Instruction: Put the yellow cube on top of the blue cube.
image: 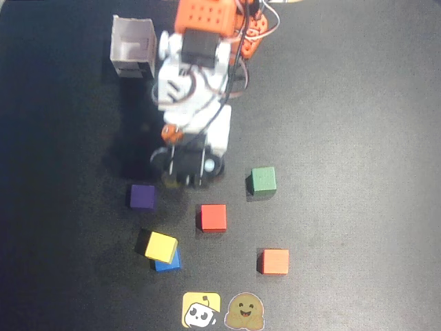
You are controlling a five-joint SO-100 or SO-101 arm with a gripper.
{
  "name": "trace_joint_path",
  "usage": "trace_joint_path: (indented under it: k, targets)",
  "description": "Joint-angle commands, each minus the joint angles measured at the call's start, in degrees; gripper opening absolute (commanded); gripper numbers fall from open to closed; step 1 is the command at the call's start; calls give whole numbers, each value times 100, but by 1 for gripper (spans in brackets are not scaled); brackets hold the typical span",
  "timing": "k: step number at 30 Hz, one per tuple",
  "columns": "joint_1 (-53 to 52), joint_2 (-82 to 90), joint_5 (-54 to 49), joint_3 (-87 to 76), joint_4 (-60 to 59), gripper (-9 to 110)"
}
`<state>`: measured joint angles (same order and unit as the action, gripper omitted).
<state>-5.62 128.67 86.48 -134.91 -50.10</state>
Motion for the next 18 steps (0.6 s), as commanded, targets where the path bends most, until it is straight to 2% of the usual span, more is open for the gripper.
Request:
trace_joint_path:
  k: [1,10,15,18]
  targets:
    - [44,888,-44,-545,132,0]
    - [53,2856,-132,-2127,79,1]
    - [79,4816,-202,-2971,-844,1]
    - [167,4852,-176,-2971,-984,1]
